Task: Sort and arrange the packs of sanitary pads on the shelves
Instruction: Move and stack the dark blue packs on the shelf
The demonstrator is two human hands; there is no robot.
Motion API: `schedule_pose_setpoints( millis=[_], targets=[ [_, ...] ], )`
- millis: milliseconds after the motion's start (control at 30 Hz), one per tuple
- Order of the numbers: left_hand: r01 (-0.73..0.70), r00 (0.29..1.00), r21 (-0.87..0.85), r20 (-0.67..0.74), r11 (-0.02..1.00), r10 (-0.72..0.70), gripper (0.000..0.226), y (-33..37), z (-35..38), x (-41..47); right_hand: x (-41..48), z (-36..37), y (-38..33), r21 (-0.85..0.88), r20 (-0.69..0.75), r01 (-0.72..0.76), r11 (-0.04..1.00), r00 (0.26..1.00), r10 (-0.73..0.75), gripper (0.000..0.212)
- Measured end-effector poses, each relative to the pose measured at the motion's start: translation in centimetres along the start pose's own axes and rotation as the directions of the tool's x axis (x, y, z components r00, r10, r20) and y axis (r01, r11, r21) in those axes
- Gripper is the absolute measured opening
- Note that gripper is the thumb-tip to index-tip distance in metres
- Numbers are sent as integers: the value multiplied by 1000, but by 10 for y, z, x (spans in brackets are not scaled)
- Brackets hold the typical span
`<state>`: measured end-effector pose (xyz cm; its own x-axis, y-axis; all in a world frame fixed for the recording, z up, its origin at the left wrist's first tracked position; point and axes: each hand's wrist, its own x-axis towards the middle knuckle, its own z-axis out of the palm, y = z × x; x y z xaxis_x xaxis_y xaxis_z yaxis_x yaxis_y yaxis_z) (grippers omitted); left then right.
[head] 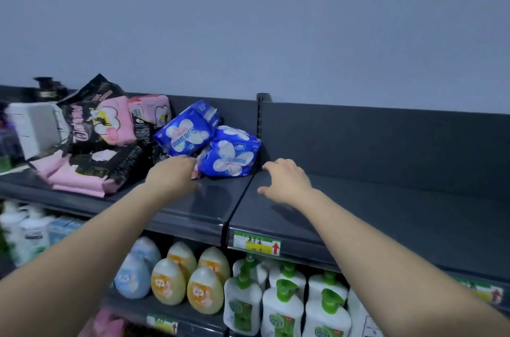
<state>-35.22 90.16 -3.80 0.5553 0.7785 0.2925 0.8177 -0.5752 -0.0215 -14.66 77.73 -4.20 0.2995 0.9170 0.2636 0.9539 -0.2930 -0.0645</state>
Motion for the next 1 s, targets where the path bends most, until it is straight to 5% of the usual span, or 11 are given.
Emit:
schedule_pose_setpoints(
  millis=[233,500,667,800,1000],
  targets=[
    [91,985,-112,-139,989,-106,81,-33,10,51,72,24,-5,103,7,15,995,1000,-15,57],
    [113,973,-303,-160,946,-167,100,-69,23,96,128,47,-9,259,5,-47,965,999,47,95],
    [142,964,-545,-114,826,-241,84,-86,29,124,156,64,-13,283,-74,-124,951,986,150,79],
    [157,927,-484,-227,861,-297,65,-96,37,133,165,66,-12,258,-123,-209,943,961,247,69],
    [-67,904,-862,-266,502,-335,51,-102,58,128,160,72,-5,571,-114,-181,801,948,296,59]
  ],
)
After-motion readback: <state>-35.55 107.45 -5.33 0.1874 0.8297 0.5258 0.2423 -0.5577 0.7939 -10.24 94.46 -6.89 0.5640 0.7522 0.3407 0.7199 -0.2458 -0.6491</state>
